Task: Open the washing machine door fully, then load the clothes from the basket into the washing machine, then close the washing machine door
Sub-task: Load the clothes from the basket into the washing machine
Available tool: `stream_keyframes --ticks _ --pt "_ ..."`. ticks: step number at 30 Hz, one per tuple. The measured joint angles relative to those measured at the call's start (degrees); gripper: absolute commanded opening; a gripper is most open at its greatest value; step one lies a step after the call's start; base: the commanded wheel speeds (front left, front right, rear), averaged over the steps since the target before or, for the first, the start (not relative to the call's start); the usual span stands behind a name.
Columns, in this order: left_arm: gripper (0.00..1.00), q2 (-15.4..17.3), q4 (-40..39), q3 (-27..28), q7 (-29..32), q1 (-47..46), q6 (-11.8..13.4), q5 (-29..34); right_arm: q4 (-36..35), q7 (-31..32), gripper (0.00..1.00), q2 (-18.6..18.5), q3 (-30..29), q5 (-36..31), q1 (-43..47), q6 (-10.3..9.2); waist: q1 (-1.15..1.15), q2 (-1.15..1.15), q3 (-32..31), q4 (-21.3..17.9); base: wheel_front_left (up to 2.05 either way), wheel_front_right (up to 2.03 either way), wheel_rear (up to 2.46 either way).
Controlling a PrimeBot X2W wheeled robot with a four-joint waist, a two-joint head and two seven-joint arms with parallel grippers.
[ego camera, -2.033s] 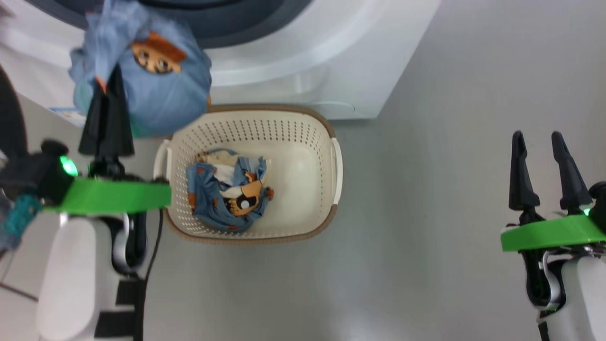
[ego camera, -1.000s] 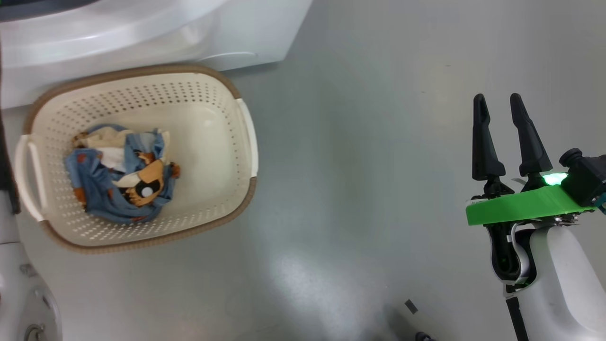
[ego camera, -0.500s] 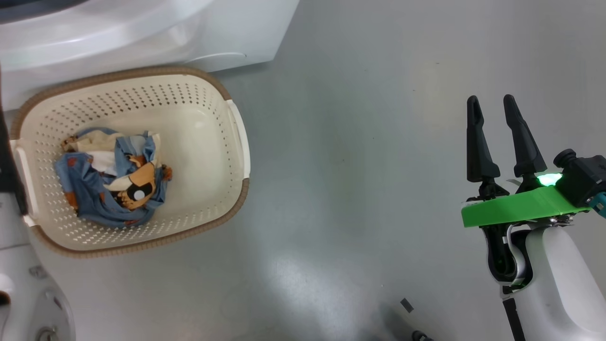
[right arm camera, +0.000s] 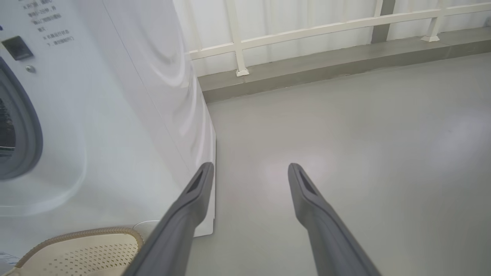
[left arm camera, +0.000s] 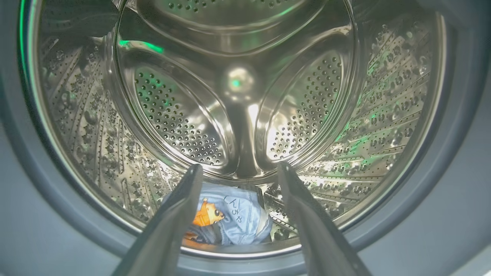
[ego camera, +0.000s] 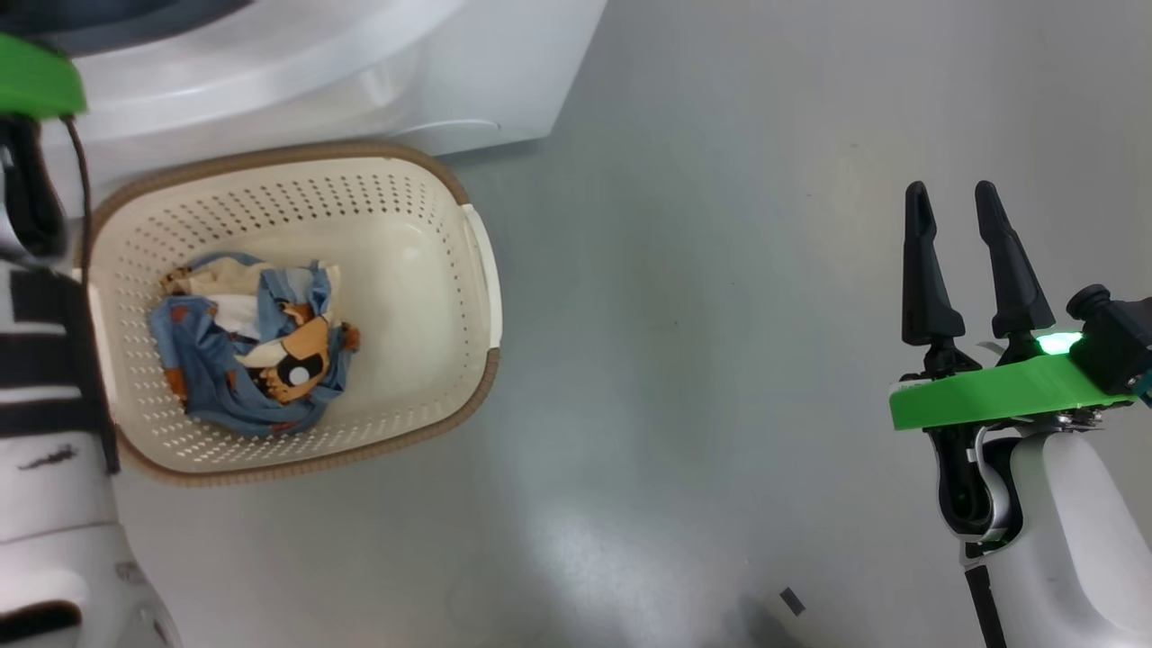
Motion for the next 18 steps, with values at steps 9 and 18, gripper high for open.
stream_keyframes --ticks 9,18 --pt "1.0 -1.46 -1.29 -0.57 0.0 5.53 -0.05 0.19 0.27 0.0 1.0 0.02 -1.01 -1.78 0.44 0.0 0.0 0.0 -2.68 1.59 0.0 0.0 0.0" --pt "1.0 -2.9 -3.85 -1.08 0.0 13.83 -0.05 -0.49 0.51 0.0 1.0 0.02 -2.2 -4.41 2.71 0.0 0.0 0.0 -5.87 3.41 0.0 0.0 0.0"
